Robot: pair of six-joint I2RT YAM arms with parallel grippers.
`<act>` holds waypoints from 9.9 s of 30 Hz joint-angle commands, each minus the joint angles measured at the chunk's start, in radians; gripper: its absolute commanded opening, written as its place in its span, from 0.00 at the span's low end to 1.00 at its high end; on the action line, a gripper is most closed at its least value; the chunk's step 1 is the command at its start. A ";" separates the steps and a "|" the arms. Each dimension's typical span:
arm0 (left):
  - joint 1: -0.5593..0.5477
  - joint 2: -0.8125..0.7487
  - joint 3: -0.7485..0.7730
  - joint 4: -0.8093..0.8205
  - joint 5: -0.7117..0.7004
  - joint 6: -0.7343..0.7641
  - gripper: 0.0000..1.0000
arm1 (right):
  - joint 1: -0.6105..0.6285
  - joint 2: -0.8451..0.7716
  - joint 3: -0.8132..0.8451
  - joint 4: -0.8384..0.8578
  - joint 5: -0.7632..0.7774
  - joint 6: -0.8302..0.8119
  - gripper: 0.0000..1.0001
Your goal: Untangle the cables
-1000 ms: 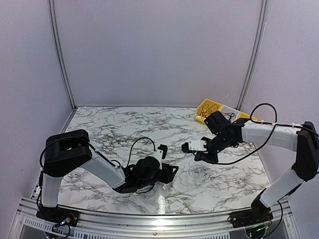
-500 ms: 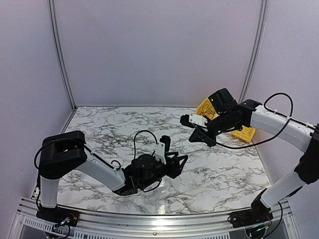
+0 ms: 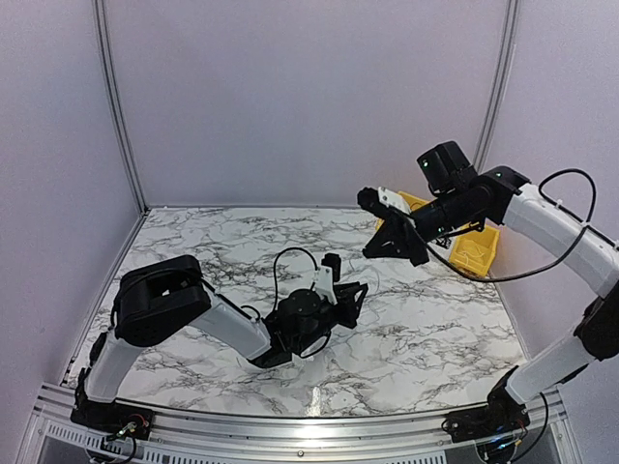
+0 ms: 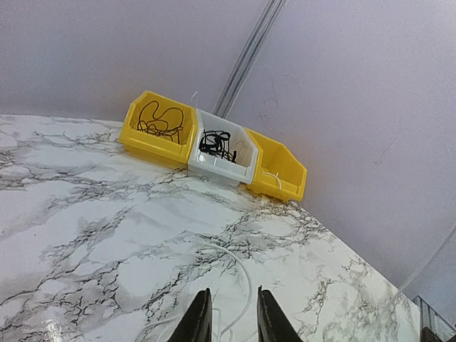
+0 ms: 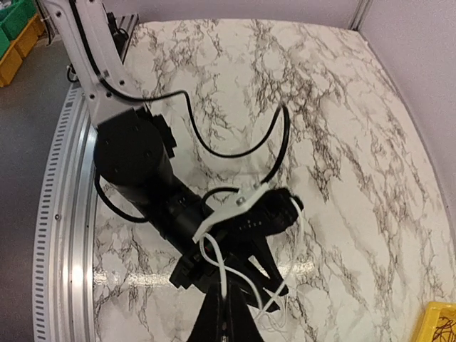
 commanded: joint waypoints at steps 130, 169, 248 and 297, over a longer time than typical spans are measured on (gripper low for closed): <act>-0.007 0.105 0.109 -0.049 0.271 0.086 0.01 | -0.470 -0.059 0.316 0.568 0.324 0.346 0.00; -0.049 0.031 -0.062 0.033 0.247 0.063 0.02 | -1.076 0.306 -0.037 0.745 0.029 0.427 0.00; -0.043 -0.092 -0.023 -0.055 0.432 0.136 0.11 | -0.170 0.158 -0.304 0.028 -0.630 -0.136 0.00; -0.066 -0.298 -0.242 -0.634 0.397 -0.047 0.46 | -0.220 0.103 -0.332 0.052 -0.586 -0.156 0.00</act>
